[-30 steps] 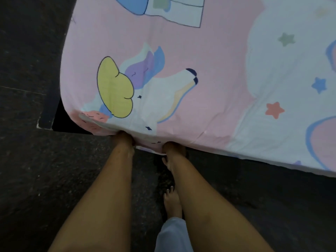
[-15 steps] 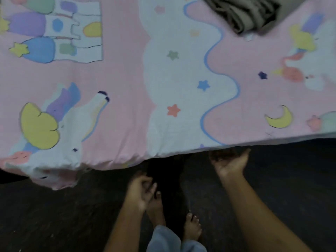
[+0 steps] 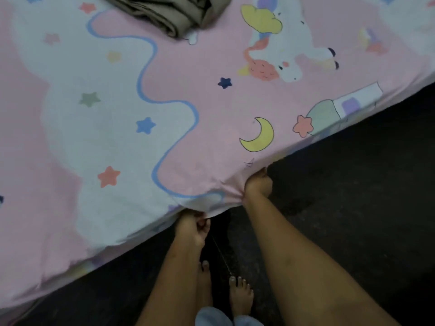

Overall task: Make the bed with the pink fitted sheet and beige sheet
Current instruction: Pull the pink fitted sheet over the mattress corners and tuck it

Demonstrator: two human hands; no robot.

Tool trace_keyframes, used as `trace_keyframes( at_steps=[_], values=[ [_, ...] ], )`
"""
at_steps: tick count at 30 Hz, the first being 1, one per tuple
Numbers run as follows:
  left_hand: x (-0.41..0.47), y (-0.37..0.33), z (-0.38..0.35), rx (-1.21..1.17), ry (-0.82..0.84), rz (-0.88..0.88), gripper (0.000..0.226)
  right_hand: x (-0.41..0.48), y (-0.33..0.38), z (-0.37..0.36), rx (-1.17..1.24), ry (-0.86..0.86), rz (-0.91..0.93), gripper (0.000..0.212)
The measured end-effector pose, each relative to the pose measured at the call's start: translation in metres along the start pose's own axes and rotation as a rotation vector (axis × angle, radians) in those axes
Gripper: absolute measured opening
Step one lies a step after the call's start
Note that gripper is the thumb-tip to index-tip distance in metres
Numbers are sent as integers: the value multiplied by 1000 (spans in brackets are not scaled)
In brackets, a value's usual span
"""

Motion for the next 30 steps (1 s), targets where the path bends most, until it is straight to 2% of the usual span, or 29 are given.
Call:
trace_keyframes(
  at_steps=[3,5,7,10,14,17,19,20,21,23,26,28,30],
  values=[
    [16,3,13,218,-169,-46,27,9,18,-10,-119,-48,147,52],
    [24,-8,13,295,-224,-83,33,10,15,-13,-134,-61,158,53],
    [22,-15,6,318,-213,-67,36,5,11,-15,-145,-32,137,52],
    [-5,-11,-2,285,-155,69,34,-3,12,1,-192,19,82,49],
    [-35,-8,-6,317,-101,151,16,6,2,24,27,148,-103,56],
    [-43,10,-7,621,-114,246,23,33,36,53,290,170,-130,59],
    [-53,29,-24,888,-80,315,27,60,72,71,413,185,-120,63],
    [-57,36,-40,1053,-44,294,28,73,89,77,459,200,-116,66],
    [-61,40,-63,1214,5,219,28,89,107,81,501,219,-106,69],
    [-73,43,-129,1425,133,-110,23,113,146,79,523,290,-55,74],
    [-112,49,-233,1483,313,-611,9,158,186,84,555,294,4,68],
    [-132,55,-288,1434,363,-778,8,177,203,99,589,226,-5,61],
    [-139,65,-339,1453,372,-875,19,192,226,117,657,167,15,56]
  ],
)
Point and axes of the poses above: each hand's wrist, its own x-axis towards the middle knuckle, its own z-axis out of the back of the hand, y = z × x, the point moved 10 cm from there along x, towards the middle knuckle, and after that the axes turned 1 degree about -z, right-handed, at the moved point
